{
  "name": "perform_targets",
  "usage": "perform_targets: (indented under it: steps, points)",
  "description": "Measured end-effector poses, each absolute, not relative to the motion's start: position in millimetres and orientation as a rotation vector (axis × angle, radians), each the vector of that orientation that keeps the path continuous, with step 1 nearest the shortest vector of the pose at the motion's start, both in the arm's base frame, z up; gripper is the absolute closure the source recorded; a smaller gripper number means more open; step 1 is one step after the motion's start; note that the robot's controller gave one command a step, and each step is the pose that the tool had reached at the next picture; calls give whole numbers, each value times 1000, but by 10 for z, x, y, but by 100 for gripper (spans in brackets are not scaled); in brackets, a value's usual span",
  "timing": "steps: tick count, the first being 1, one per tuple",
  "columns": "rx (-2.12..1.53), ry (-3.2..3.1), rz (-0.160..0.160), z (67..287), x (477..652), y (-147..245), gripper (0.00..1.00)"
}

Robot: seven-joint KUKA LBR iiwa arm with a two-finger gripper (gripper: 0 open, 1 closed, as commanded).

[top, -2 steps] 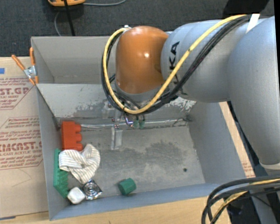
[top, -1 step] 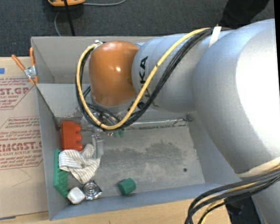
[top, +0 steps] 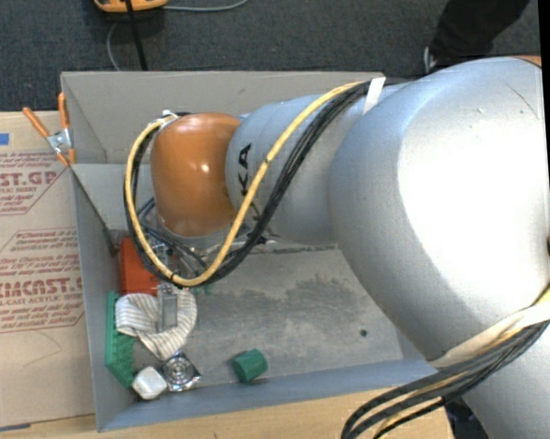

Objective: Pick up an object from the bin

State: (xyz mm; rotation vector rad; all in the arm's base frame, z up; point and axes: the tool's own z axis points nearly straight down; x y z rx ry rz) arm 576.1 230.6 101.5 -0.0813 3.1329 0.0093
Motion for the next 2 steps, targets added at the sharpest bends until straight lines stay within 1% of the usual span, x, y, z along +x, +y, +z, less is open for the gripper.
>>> perform_targets:
  steps: [1,2]
  points:
    - [5,3133,5,886,5742,2317,0]
    - [-467,3092,5,818,5732,2365,0]
